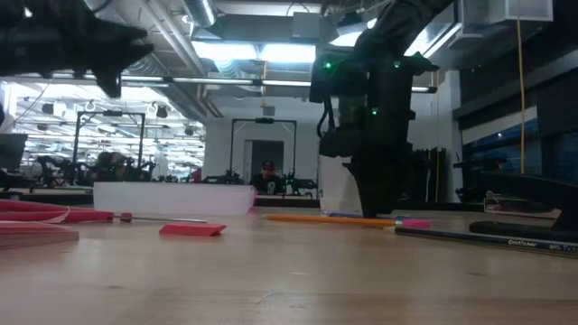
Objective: Pack school essentials
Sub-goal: Put the purple pen into the supply box
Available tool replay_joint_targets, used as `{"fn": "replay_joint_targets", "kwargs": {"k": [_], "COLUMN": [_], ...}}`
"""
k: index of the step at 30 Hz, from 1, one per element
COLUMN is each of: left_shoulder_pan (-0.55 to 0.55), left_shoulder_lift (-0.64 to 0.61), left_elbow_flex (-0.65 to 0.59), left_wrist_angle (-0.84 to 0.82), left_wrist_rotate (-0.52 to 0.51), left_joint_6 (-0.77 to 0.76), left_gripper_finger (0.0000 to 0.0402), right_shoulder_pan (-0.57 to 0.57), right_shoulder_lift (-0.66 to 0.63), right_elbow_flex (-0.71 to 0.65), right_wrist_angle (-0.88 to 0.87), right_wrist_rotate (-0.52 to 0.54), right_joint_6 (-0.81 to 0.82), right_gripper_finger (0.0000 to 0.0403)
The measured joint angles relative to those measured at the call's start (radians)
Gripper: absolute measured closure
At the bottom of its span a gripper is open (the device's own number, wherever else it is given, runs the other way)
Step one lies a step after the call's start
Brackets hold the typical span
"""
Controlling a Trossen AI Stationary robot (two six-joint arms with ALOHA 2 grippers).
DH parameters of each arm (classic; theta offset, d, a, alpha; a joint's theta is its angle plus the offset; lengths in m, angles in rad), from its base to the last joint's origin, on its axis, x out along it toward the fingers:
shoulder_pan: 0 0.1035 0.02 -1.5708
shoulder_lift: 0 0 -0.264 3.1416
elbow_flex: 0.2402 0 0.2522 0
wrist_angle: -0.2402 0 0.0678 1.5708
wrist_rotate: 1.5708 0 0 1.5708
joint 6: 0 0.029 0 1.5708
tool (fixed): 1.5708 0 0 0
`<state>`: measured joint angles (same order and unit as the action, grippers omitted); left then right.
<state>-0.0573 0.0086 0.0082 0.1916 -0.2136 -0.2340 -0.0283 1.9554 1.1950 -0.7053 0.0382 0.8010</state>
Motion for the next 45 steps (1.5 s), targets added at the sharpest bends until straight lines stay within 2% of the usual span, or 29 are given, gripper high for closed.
{"fn": "replay_joint_targets", "kwargs": {"k": [5,11,18,27,33,35,40,45], "left_shoulder_pan": [0.000,0.000,0.000,0.000,0.000,0.000,0.000,0.000], "left_shoulder_lift": [0.001,0.000,0.000,0.000,0.000,0.000,0.000,0.000], "left_elbow_flex": [0.000,0.000,0.000,0.000,0.000,0.000,0.000,0.000], "left_wrist_angle": [-0.150,-0.150,-0.150,-0.150,-0.150,-0.150,-0.133,-0.132], "left_wrist_rotate": [0.003,0.013,0.013,0.013,0.013,0.013,0.013,0.013], "left_joint_6": [-0.001,0.000,0.000,0.001,0.001,0.001,0.001,0.001], "left_gripper_finger": [0.0288,0.0288,0.0288,0.0288,0.0288,0.0288,0.0288,0.0288], "right_shoulder_pan": [-0.007,-0.021,-0.024,-0.027,-0.035,-0.047,-0.084,-0.108], "right_shoulder_lift": [0.003,0.003,0.009,0.016,0.030,0.062,0.199,0.371], "right_elbow_flex": [-0.001,-0.003,0.036,0.319,0.470,0.506,0.624,0.808], "right_wrist_angle": [-0.001,-0.006,-0.037,-0.057,0.178,0.226,0.213,0.160], "right_wrist_rotate": [-0.007,-0.006,0.000,0.028,0.035,0.019,-0.011,-0.115], "right_joint_6": [-0.052,-0.072,-0.075,-0.237,-0.422,-0.448,-0.420,-0.442], "right_gripper_finger": [0.0277,0.0371,0.0376,0.0376,0.0376,0.0376,0.0376,0.0376]}}
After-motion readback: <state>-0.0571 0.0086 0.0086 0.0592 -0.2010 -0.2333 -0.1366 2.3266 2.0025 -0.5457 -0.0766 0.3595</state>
